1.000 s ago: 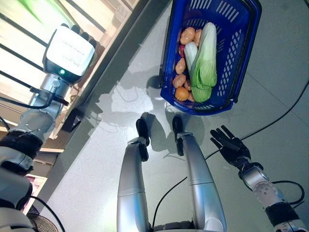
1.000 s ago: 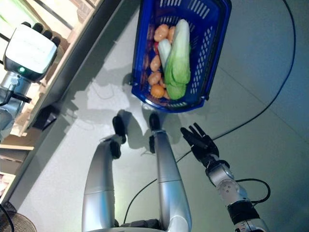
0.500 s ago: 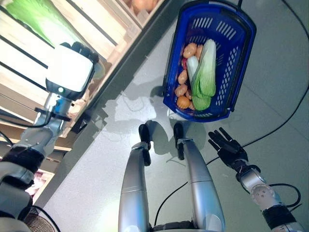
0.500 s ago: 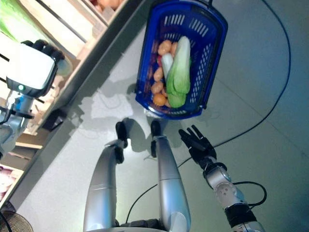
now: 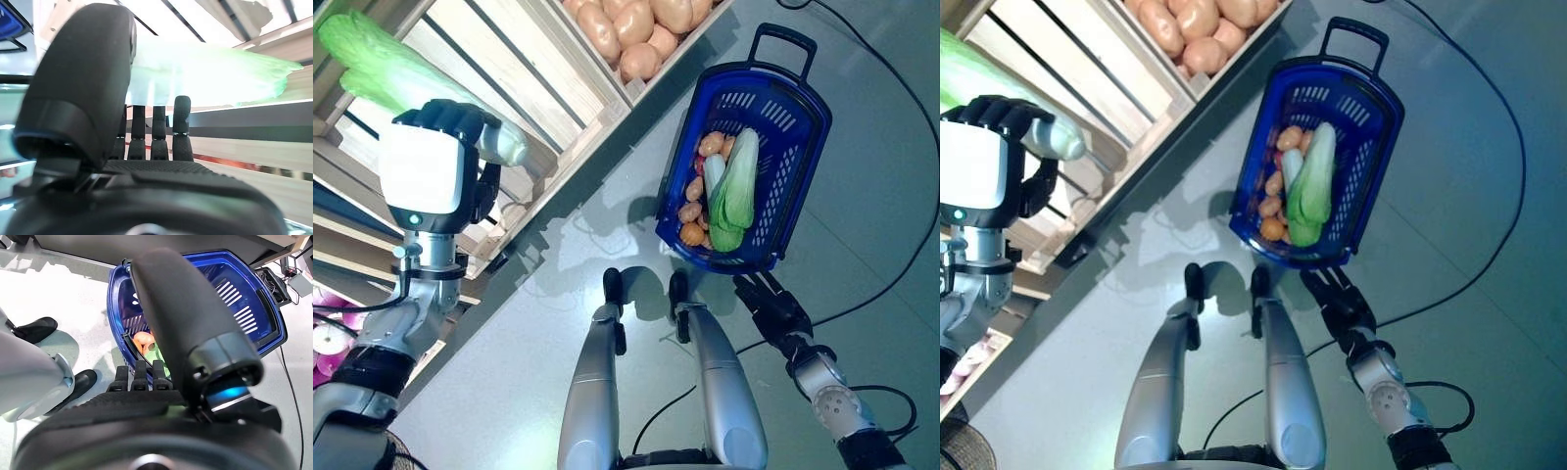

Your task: Put vegetables into the basket

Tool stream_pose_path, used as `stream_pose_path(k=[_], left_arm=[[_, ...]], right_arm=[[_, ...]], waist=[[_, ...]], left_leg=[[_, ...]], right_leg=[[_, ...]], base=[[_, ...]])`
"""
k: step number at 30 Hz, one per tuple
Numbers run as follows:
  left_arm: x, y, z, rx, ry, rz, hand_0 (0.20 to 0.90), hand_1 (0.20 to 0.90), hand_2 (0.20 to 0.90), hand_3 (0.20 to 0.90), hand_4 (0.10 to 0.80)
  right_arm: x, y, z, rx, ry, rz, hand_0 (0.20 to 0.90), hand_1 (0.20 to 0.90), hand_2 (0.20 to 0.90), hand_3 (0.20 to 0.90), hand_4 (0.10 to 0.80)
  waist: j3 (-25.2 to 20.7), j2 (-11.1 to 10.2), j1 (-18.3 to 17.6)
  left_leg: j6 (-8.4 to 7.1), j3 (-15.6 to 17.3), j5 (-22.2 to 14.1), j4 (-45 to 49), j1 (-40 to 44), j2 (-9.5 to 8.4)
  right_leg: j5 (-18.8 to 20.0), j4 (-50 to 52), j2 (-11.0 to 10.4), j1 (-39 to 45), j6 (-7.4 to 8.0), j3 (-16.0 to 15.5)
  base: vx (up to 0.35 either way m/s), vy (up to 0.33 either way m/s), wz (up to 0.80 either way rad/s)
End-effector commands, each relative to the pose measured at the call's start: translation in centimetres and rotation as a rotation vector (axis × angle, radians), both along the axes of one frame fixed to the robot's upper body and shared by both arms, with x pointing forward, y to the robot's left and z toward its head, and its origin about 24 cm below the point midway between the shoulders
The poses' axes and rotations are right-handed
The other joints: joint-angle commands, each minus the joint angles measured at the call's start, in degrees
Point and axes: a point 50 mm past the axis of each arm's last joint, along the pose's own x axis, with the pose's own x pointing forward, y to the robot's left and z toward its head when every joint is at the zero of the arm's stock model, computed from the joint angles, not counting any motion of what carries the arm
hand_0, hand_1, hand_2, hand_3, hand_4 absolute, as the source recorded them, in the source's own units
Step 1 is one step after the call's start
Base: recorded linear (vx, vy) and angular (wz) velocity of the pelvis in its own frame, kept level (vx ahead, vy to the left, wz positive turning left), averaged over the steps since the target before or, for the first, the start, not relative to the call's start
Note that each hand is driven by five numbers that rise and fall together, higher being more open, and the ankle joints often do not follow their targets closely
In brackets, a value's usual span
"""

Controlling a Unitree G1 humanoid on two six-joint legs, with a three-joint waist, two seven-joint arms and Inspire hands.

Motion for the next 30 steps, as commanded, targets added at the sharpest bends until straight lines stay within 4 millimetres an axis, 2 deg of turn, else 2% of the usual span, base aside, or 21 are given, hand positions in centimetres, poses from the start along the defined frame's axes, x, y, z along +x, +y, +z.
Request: stream_pose_path(k=[1, 4, 6, 10, 12, 13, 14, 16, 20, 25, 26, 28, 30], left_arm=[[-1.1, 0.7, 5.7, -0.174, -0.314, -0.059, 0.3, 0.3, 0.3, 0.3, 0.4], [-1.5, 0.2, 5.6, -0.247, -0.333, -0.119, 0.3, 0.3, 0.3, 0.3, 0.4], [-1.8, -0.6, 5.3, -0.429, -0.348, -0.256, 0.3, 0.3, 0.3, 0.3, 0.4], [-2.2, -2.4, 5.1, -0.663, -0.351, -0.51, 0.3, 0.3, 0.3, 0.3, 0.4], [-2.2, -4.4, 4.3, -0.851, -0.266, -0.752, 0.3, 0.3, 0.3, 0.3, 0.4], [-2.2, -4.5, 4.2, -0.859, -0.257, -0.762, 0.3, 0.3, 0.3, 0.3, 0.4], [-2.0, -5.9, 3.7, -0.933, -0.169, -0.897, 0.3, 0.3, 0.3, 0.3, 0.4], [-2.1, -6.6, 3.4, -1.0, -0.129, -0.988, 0.3, 0.3, 0.3, 0.3, 0.4], [-2.2, -9.0, 1.4, -1.244, 0.112, -1.304, 0.3, 0.3, 0.3, 0.3, 0.4], [-2.1, -10.9, -1.3, -1.444, 0.306, -1.44, 0.3, 0.3, 0.3, 0.3, 0.4], [-2.3, -11.1, -2.6, -1.549, 0.384, -1.475, 0.3, 0.3, 0.3, 0.3, 0.4], [-2.6, -11.2, -3.5, -1.575, 0.432, -1.469, 0.3, 0.3, 0.3, 0.3, 0.4], [-3.4, -11.1, -5.4, -1.647, 0.551, -1.415, 0.3, 0.3, 0.3, 0.3, 0.4]], right_arm=[[-1.3, -1.2, 1.1, -0.035, -0.095, -0.038, 0.9, 0.9, 0.9, 0.9, 0.8], [-1.5, -1.0, 1.0, -0.048, -0.102, -0.032, 0.9, 0.9, 0.9, 0.9, 0.8], [-1.6, -0.7, 0.7, -0.046, -0.114, -0.036, 0.9, 0.9, 0.9, 0.9, 0.8], [-1.5, 0.2, 0.6, -0.056, -0.135, -0.035, 0.9, 0.9, 0.9, 0.9, 0.8], [-1.2, 1.1, 0.2, -0.055, -0.138, -0.041, 0.9, 0.9, 0.9, 0.9, 0.8], [-1.2, 1.1, 0.2, -0.058, -0.139, -0.04, 0.9, 0.9, 0.9, 0.9, 0.8], [-1.0, 1.7, 0.1, -0.079, -0.144, -0.038, 0.9, 0.9, 0.9, 0.9, 0.8], [-0.8, 2.0, 0.1, -0.089, -0.144, -0.034, 0.9, 0.9, 0.9, 0.9, 0.8], [-0.8, 2.7, 0.1, -0.159, -0.16, -0.004, 0.9, 0.9, 0.9, 0.9, 0.8], [-0.7, 2.6, 0.8, -0.231, -0.203, 0.043, 0.9, 0.9, 0.9, 0.9, 0.8], [-1.0, 2.6, 1.1, -0.259, -0.222, 0.07, 0.9, 0.9, 0.9, 0.9, 0.8], [-1.3, 2.6, 1.2, -0.262, -0.232, 0.105, 0.9, 0.9, 0.9, 0.9, 0.8], [-2.0, 2.6, 1.9, -0.306, -0.272, 0.186, 0.9, 0.9, 0.9, 0.9, 0.8]], waist=[[-0.1, 0.8, 0.6], [-0.1, 0.7, 0.8], [-0.1, 0.5, 1.7], [-0.4, 0.3, 2.7], [-2.4, 0.2, 3.8], [-2.5, 0.2, 3.8], [-3.9, 0.1, 4.3], [-4.8, 0.0, 4.6], [-9.1, 0.0, 5.3], [-13.3, -0.4, 5.4], [-14.7, -0.5, 5.5], [-15.5, -0.6, 5.6], [-17.9, -0.9, 5.9]], left_leg=[[1.37, 2.3, -1.9, 1.9, 0.0, -1.69], [1.08, 2.3, -1.5, 1.3, 0.7, -1.73], [0.81, 1.3, -0.6, -0.9, 2.8, -2.32], [0.46, 0.8, 0.9, -5.0, 6.9, -2.72], [0.22, 0.2, 2.0, -8.7, 10.0, -2.89], [0.2, 0.1, 2.1, -9.0, 10.3, -2.9], [-0.01, -0.4, 2.6, -11.0, 12.0, -2.86], [-0.08, -0.9, 3.0, -12.5, 13.6, -2.77], [-0.17, -2.7, 4.3, -18.7, 20.5, -2.4], [-0.08, -3.8, 4.8, -23.2, 26.6, -1.85], [0.03, -3.9, 4.8, -24.7, 28.5, -1.6], [0.07, -4.0, 4.9, -25.5, 29.6, -1.39], [0.24, -3.8, 4.9, -27.1, 31.6, -0.94]], right_leg=[[7.3, -10.5, -0.6, 5.0, 1.78, 0.7], [7.4, -11.6, -0.6, 6.3, 1.66, 0.7], [7.4, -13.4, -0.8, 9.0, 1.76, 0.1], [7.6, -16.9, -1.3, 13.9, 1.94, -1.1], [7.9, -19.9, -1.5, 17.3, 2.1, -2.3], [7.9, -20.2, -1.5, 17.6, 2.11, -2.4], [8.3, -21.9, -1.6, 19.7, 2.26, -3.0], [8.7, -23.2, -1.6, 21.3, 2.4, -3.2], [9.8, -28.8, -1.3, 28.5, 2.3, -4.5], [11.2, -33.2, -1.2, 34.6, 2.85, -5.2], [11.8, -34.7, -1.2, 36.5, 3.14, -5.3], [12.0, -35.3, -1.3, 37.4, 3.3, -5.5], [12.6, -36.9, -1.4, 38.9, 3.53, -5.6]], base=[[0.0, 0.0, 0.0], [-0.013, -0.023, 0.0], [-0.029, -0.068, 0.0], [-0.036, -0.078, 0.1], [-0.034, -0.1, 0.1], [-0.023, -0.1, 0.18], [-0.001, -0.078, 0.12], [0.022, -0.078, 0.04], [0.08, -0.07, 0.11], [0.097, -0.063, 0.1], [0.119, -0.041, 0.06], [0.092, -0.026, 0.04], [0.112, -0.027, 0.0]])
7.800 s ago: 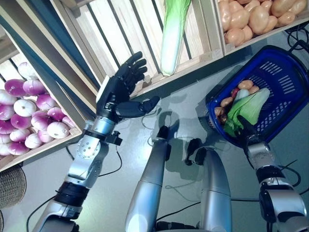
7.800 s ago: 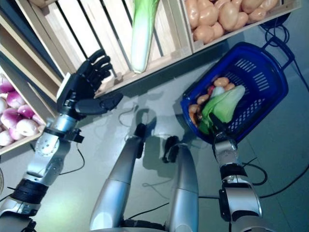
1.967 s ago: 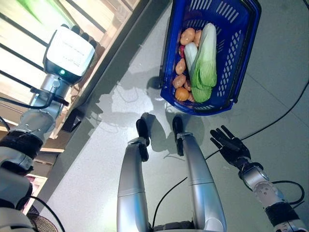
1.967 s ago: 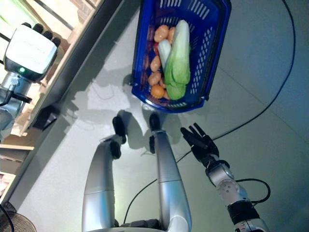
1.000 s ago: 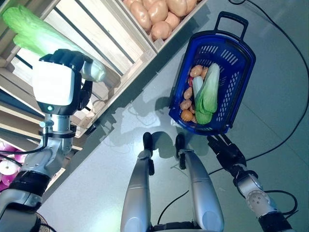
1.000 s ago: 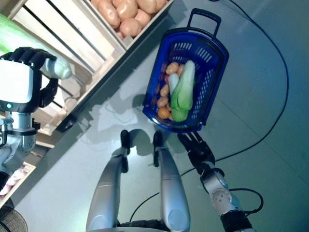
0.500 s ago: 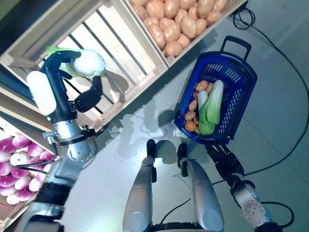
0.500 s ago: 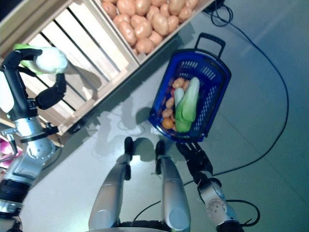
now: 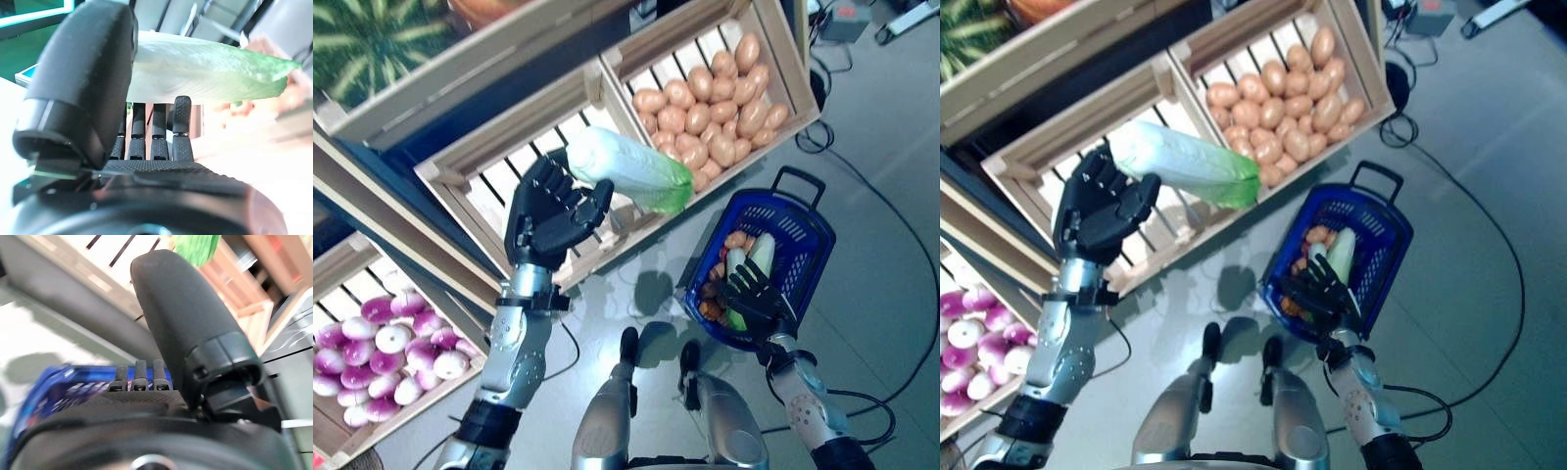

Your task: Put vegetables into the basket

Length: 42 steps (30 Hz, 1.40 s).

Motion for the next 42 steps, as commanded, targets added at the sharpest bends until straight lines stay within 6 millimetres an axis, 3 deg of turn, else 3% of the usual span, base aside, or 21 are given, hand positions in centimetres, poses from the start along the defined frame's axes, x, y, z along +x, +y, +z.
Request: stream_pose_path(k=[1, 5, 12, 19, 25, 34, 42], left_arm=[[-1.1, 0.0, 1.3, -0.017, -0.084, -0.083, 0.3, 0.3, 0.3, 0.3, 0.4], [-1.7, 0.7, -0.4, 0.002, 0.021, -0.127, 0.3, 0.3, 0.3, 0.3, 0.4], [-2.4, -0.6, -2.5, 0.201, 0.17, -0.332, 0.3, 0.3, 0.3, 0.3, 0.4], [-1.8, -0.4, -2.9, 0.392, 0.241, -0.414, 0.3, 0.3, 0.3, 0.3, 0.4], [-1.3, -0.1, -2.8, 0.412, 0.273, -0.435, 0.3, 0.3, 0.3, 0.3, 0.4], [-0.7, -1.0, -2.5, 0.388, 0.241, -0.465, 0.3, 0.3, 0.3, 0.3, 0.4], [-0.6, -1.6, -1.5, 0.262, 0.171, -0.474, 0.3, 0.3, 0.3, 0.3, 0.4]], right_arm=[[-1.3, -0.5, 1.7, -0.072, -0.134, 0.128, 0.9, 0.9, 0.9, 0.9, 0.8], [-1.7, -1.3, 3.3, -0.082, -0.209, 0.208, 0.9, 0.9, 0.9, 0.9, 0.8], [-1.7, -2.2, 6.1, -0.259, -0.289, 0.378, 0.9, 0.9, 0.9, 0.9, 0.8], [-0.1, -3.2, 8.7, -0.425, -0.325, 0.419, 0.9, 0.9, 0.9, 0.9, 0.8], [0.5, -3.1, 10.2, -0.488, -0.342, 0.491, 0.9, 0.9, 0.9, 0.9, 0.8], [0.5, -0.9, 8.9, -0.443, -0.238, 0.803, 0.9, 0.9, 0.9, 0.9, 0.8], [0.4, 0.5, 7.7, -0.333, -0.183, 0.905, 0.9, 0.9, 0.9, 0.9, 0.8]], waist=[[-10.2, -3.4, 0.0], [-12.4, -3.7, 0.2], [-16.1, -3.8, 0.3], [-17.8, -3.8, 0.1], [-18.9, -3.7, -0.1], [-20.3, -4.1, 0.5], [-21.6, -4.2, 0.9]], left_leg=[[-0.27, 0.6, -0.4, -2.4, 1.3, -1.65], [-0.14, 0.7, -0.7, -3.6, 3.2, -1.28], [0.04, 1.7, -2.1, -3.7, 5.3, -0.61], [0.57, 2.4, -3.2, -3.7, 7.2, -0.47], [0.84, 2.6, -3.8, -3.7, 8.4, -0.45], [0.81, 2.0, -4.2, -3.7, 9.2, -0.37], [0.47, 1.8, -4.2, -3.7, 9.4, 0.0]], right_leg=[[10.8, -14.6, -2.2, 7.6, 1.93, -0.1], [11.6, -16.4, -2.4, 9.3, 2.49, 0.0], [12.7, -17.7, -3.3, 10.3, 3.77, 0.4], [12.8, -17.7, -3.9, 11.4, 4.56, 0.6], [12.9, -17.7, -4.3, 12.1, 4.97, 1.1], [12.8, -17.7, -4.7, 12.7, 5.37, 1.1], [12.6, -17.7, -4.7, 13.0, 5.31, 1.0]], base=[[0.124, -0.021, 0.0], [0.078, 0.007, 0.01], [0.073, 0.012, 0.02], [0.059, 0.015, -0.04], [0.056, 0.019, -0.02], [0.011, 0.007, -0.01], [0.001, -0.001, 0.01]])
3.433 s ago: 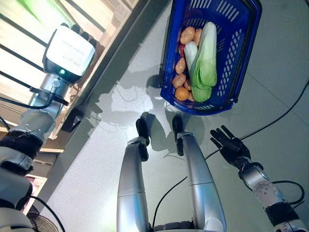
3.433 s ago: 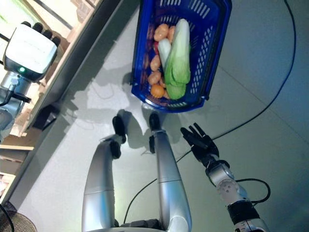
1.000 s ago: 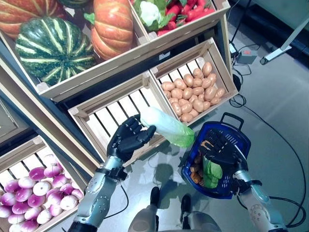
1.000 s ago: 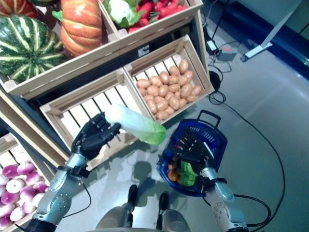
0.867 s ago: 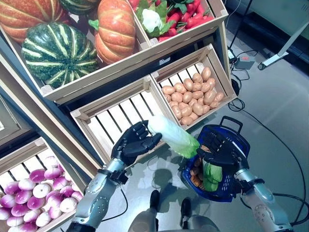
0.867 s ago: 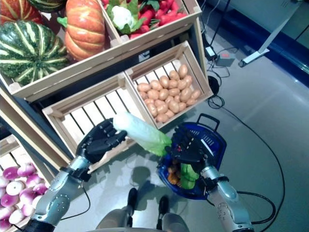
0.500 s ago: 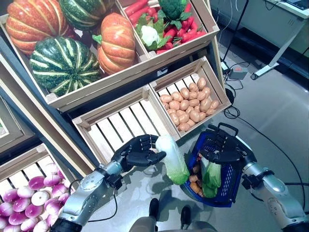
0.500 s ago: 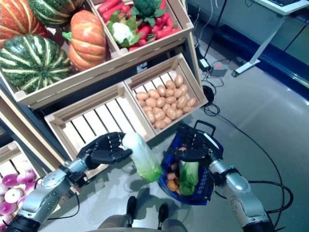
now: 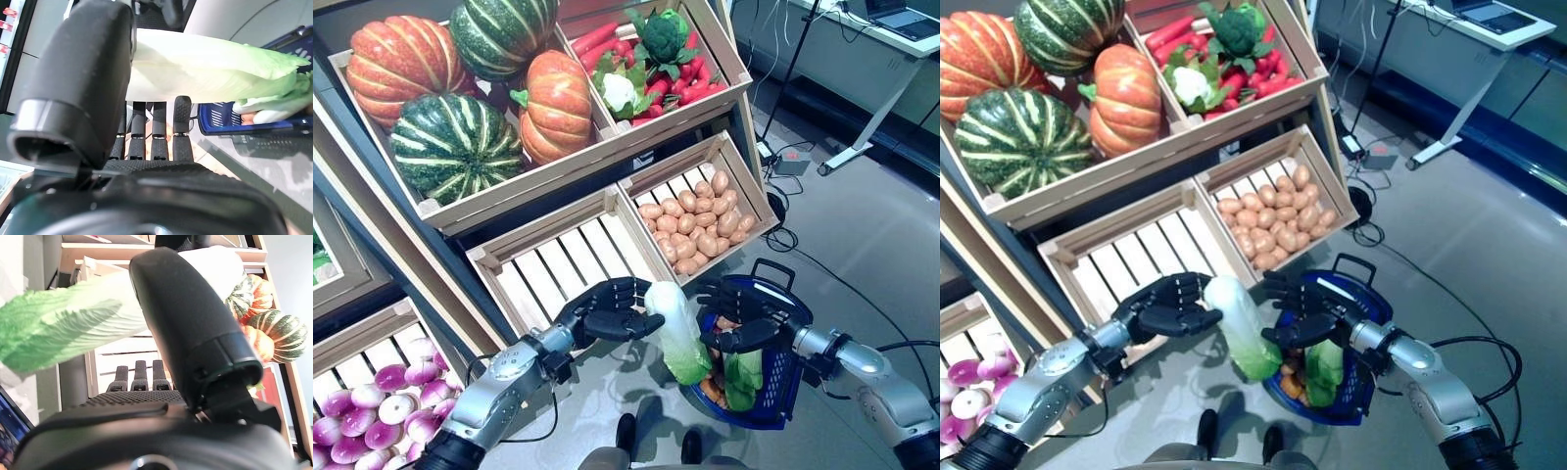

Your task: Put vegetables into the basket

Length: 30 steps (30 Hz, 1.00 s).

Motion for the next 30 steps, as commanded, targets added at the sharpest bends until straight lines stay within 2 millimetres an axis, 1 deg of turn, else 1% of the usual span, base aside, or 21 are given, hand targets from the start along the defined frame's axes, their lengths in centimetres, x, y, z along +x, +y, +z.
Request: stream_pose_path(k=[1, 6, 9, 15, 18, 26, 30], left_arm=[[2.3, -0.8, 5.3, -0.23, -0.28, 0.003, 0.3, 0.3, 0.3, 0.3, 0.4], [2.3, -1.8, 5.9, -0.313, -0.311, -0.009, 0.3, 0.3, 0.3, 0.3, 0.4], [2.4, -2.2, 6.4, -0.335, -0.341, -0.007, 0.3, 0.3, 0.3, 0.3, 0.4], [2.3, -2.4, 6.8, -0.381, -0.362, -0.009, 0.3, 0.3, 0.3, 0.3, 0.4], [2.2, -2.5, 6.9, -0.417, -0.369, -0.018, 0.3, 0.3, 0.3, 0.3, 0.4], [2.0, -3.5, 7.1, -0.501, -0.365, -0.091, 0.3, 0.3, 0.3, 0.3, 0.4], [2.0, -4.0, 7.5, -0.542, -0.384, -0.108, 0.3, 0.3, 0.3, 0.3, 0.4]], right_arm=[[0.8, 2.5, 2.2, 0.137, -0.066, 0.17, 0.9, 0.9, 0.9, 0.9, 0.8], [0.6, 3.3, 1.2, 0.141, -0.014, 0.226, 0.9, 0.9, 0.9, 0.9, 0.8], [0.6, 3.9, 0.9, 0.154, 0.025, 0.262, 0.9, 0.9, 0.9, 0.9, 0.8], [0.3, 4.1, 0.2, 0.186, 0.096, 0.287, 0.9, 0.9, 0.9, 0.9, 0.8], [0.1, 4.5, -0.5, 0.182, 0.132, 0.304, 0.9, 0.9, 0.9, 0.9, 0.8], [-0.4, 5.5, -2.0, 0.186, 0.217, 0.336, 0.9, 0.9, 0.9, 0.9, 0.8], [-0.8, 6.1, -2.9, 0.201, 0.295, 0.374, 0.9, 0.9, 0.9, 0.9, 0.8]], waist=[[-7.1, -2.9, 0.7], [-7.7, -3.0, 0.8], [-8.0, -3.1, 0.8], [-8.5, -3.2, 0.9], [-8.7, -3.3, 0.9], [-8.9, -3.3, 0.9], [-9.0, -3.3, 0.9]], left_leg=[[-0.94, 0.9, -3.2, 0.1, 1.3, 0.55], [-1.11, 0.7, -3.3, 0.1, 1.4, 0.67], [-1.09, 0.6, -3.4, 0.1, 1.5, 0.62], [-1.12, 0.6, -3.5, 0.1, 1.7, 0.61], [-1.18, 0.6, -3.6, 0.1, 1.8, 0.7], [-1.14, 0.8, -3.7, 0.1, 1.9, 0.86], [-1.08, 0.8, -3.8, 0.1, 2.1, 0.85]], right_leg=[[5.9, -0.2, -5.5, -1.3, 3.81, 0.6], [5.7, -0.2, -5.5, -1.2, 3.75, 0.5], [5.6, -0.2, -5.5, -1.1, 3.69, 0.7], [5.5, -0.2, -5.4, -0.9, 3.66, 0.9], [5.5, -0.2, -5.4, -0.9, 3.62, 1.0], [5.4, -0.2, -5.3, -0.8, 3.55, 1.4], [5.3, -0.2, -5.3, -0.7, 3.35, 1.6]], base=[[0.0, 0.0, 0.0], [-0.002, 0.001, 0.01], [0.0, 0.0, 0.0], [0.0, 0.0, 0.0], [0.0, 0.0, 0.0], [0.0, 0.0, 0.0], [0.0, 0.0, 0.0]])
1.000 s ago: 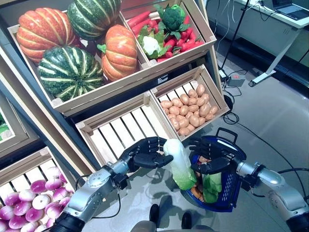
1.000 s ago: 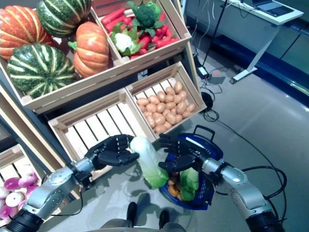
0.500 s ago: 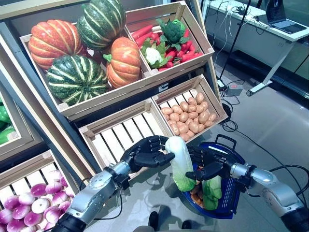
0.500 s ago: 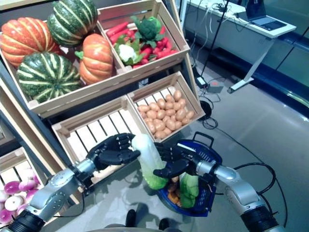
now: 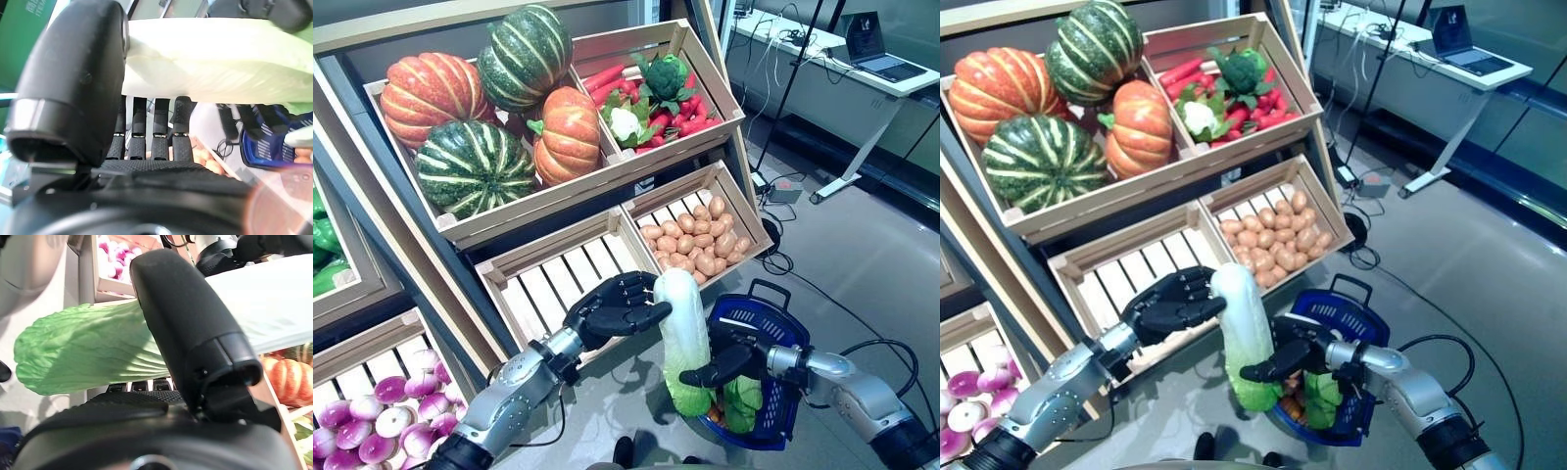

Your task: Put vegetables into the basket

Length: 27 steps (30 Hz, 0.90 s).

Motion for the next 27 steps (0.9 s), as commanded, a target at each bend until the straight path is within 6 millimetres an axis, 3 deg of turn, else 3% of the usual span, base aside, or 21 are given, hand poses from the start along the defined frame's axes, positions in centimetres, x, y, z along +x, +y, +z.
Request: stream_pose_path(k=[1, 10, 11, 12, 13, 27], left_arm=[[2.5, -2.5, 7.5, -0.346, -0.373, -0.041, 0.3, 0.3, 0.3, 0.3, 0.4], [2.5, -2.6, 7.4, -0.363, -0.385, -0.041, 0.3, 0.3, 0.3, 0.3, 0.4], [2.5, -2.6, 7.3, -0.365, -0.386, -0.043, 0.3, 0.3, 0.3, 0.3, 0.4], [2.4, -2.5, 7.3, -0.365, -0.384, -0.042, 0.3, 0.3, 0.3, 0.3, 0.4], [2.4, -2.6, 7.2, -0.366, -0.384, -0.043, 0.3, 0.3, 0.3, 0.3, 0.4], [2.1, -2.5, 6.7, -0.297, -0.385, -0.045, 0.3, 0.3, 0.3, 0.3, 0.4]], right_arm=[[0.0, 3.8, 0.4, 0.187, 0.046, 0.163, 0.9, 0.9, 0.9, 0.9, 0.8], [-0.6, 5.0, -0.6, 0.262, 0.139, 0.181, 0.9, 0.9, 0.9, 0.9, 0.8], [-0.7, 5.1, -0.6, 0.266, 0.139, 0.18, 0.829, 0.829, 0.829, 0.829, 0.753], [-0.7, 5.2, -0.7, 0.271, 0.136, 0.171, 0.342, 0.342, 0.342, 0.342, 0.428], [-0.7, 5.3, -0.7, 0.276, 0.131, 0.157, 0.3, 0.3, 0.3, 0.3, 0.4], [-0.4, 4.9, -0.5, 0.302, 0.105, 0.052, 0.3, 0.3, 0.3, 0.3, 0.4]], waist=[[-4.8, -2.5, 1.0], [-5.1, -2.4, 1.4], [-5.1, -2.4, 1.4], [-5.1, -2.4, 1.4], [-5.0, -2.3, 1.4], [-4.6, -2.0, 1.1]], left_leg=[[-1.17, 1.3, -3.8, 0.1, 1.7, 1.0], [-1.32, 0.9, -3.9, 0.1, 1.8, 1.0], [-1.31, 0.9, -3.9, 0.1, 1.8, 1.02], [-1.3, 0.9, -3.9, 0.1, 1.8, 1.03], [-1.32, 1.0, -4.0, 0.1, 1.9, 1.05], [-1.38, 1.0, -4.3, 0.1, 2.3, 1.16]], right_leg=[[5.3, -0.2, -5.2, -1.1, 3.28, 1.6], [5.0, -0.2, -5.2, -1.0, 3.09, 1.6], [5.0, -0.2, -5.2, -1.0, 3.07, 1.6], [4.9, -0.2, -5.1, -0.9, 3.05, 1.7], [4.9, -0.2, -5.1, -0.9, 3.05, 1.7], [4.6, -0.2, -5.1, -0.5, 3.05, 2.1]], base=[[0.0, 0.0, 0.0], [0.0, 0.0, 0.0], [0.0, 0.0, 0.0], [0.0, 0.0, 0.0], [0.0, 0.0, 0.0], [0.0, 0.0, 0.0]])
